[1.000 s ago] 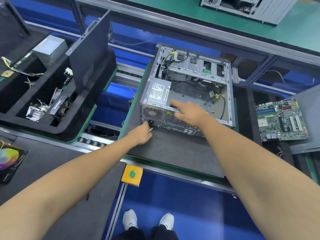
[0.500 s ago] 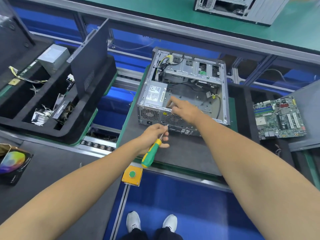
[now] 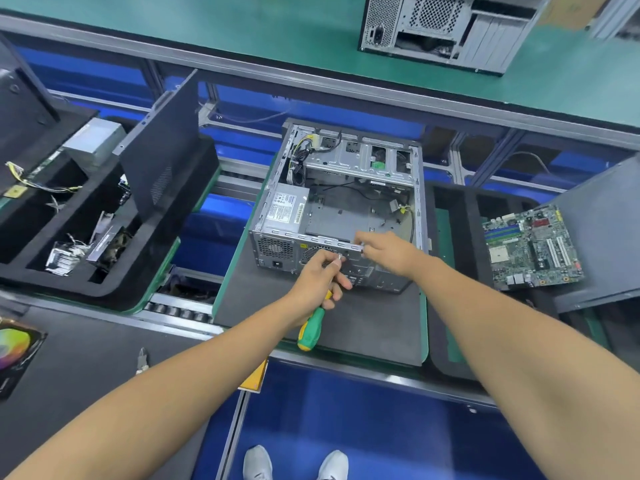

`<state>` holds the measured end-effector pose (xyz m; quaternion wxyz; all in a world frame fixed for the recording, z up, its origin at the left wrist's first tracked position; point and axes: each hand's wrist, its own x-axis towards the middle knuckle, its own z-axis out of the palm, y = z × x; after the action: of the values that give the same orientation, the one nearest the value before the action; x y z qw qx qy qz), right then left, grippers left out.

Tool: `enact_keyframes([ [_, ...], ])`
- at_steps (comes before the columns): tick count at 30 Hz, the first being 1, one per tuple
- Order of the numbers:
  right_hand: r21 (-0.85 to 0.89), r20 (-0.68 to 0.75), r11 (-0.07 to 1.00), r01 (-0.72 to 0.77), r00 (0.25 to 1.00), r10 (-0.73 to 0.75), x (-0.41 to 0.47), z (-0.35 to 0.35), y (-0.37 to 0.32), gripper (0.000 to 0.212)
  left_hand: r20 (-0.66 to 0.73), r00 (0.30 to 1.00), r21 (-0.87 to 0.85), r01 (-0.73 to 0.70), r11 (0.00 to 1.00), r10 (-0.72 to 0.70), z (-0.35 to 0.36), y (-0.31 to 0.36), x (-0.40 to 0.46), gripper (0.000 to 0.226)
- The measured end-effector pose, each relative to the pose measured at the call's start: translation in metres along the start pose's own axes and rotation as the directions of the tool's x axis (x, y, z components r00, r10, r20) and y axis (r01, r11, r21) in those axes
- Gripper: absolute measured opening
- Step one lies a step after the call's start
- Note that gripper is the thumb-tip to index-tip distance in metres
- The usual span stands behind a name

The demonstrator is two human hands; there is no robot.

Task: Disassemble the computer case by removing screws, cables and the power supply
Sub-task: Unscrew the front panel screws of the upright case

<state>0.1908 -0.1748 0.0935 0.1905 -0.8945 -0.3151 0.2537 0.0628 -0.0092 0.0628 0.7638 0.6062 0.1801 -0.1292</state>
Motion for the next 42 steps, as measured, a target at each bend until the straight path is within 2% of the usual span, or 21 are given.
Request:
enact_keyframes([
  [3, -0.168, -0.014, 0.985, 0.047, 0.999, -0.05, -0.002, 0.006, 0.001, 0.031, -0.023, 0.999, -0.014, -0.025, 1.0, 0.025, 0.009, 0.001, 0.003, 0.02],
  [7, -0.19, -0.032, 0.981, 0.046, 0.998, -0.053, 0.004, 0.007, 0.005, 0.038, -0.057, 0.998, -0.025, -0.027, 0.999, 0.026, 0.017, 0.0, 0.008, 0.022],
  [11, -0.256, -0.056, 0.965, 0.057, 0.996, -0.074, 0.006, 0.009, 0.008, 0.055, -0.077, 0.996, -0.01, -0.036, 0.999, 0.036, 0.019, -0.003, 0.01, 0.018],
  [16, -0.255, -0.056, 0.964, 0.071, 0.995, -0.088, 0.006, 0.009, 0.009, 0.053, -0.107, 0.993, 0.023, -0.047, 0.999, 0.049, 0.023, -0.006, 0.012, 0.013],
  [26, -0.262, -0.052, 0.961, 0.091, 0.993, -0.108, 0.004, 0.008, 0.005, 0.048, -0.136, 0.986, 0.08, -0.087, 0.993, 0.097, 0.024, -0.007, 0.01, 0.019],
  [31, -0.263, -0.05, 0.961, 0.088, 0.993, -0.105, 0.004, 0.008, 0.005, 0.047, -0.17, 0.973, 0.202, -0.118, 0.972, 0.154, 0.03, -0.006, 0.007, 0.016],
  [40, -0.264, -0.064, 0.962, 0.068, 0.994, -0.087, 0.005, 0.01, 0.006, 0.047, -0.278, 0.943, 0.259, -0.11, 0.96, 0.183, 0.041, -0.01, 0.009, 0.015],
  [42, -0.264, -0.073, 0.962, 0.066, 0.993, -0.088, 0.004, 0.01, 0.006, 0.047, -0.32, 0.934, 0.215, -0.091, 0.972, 0.158, 0.046, -0.01, 0.01, 0.016],
])
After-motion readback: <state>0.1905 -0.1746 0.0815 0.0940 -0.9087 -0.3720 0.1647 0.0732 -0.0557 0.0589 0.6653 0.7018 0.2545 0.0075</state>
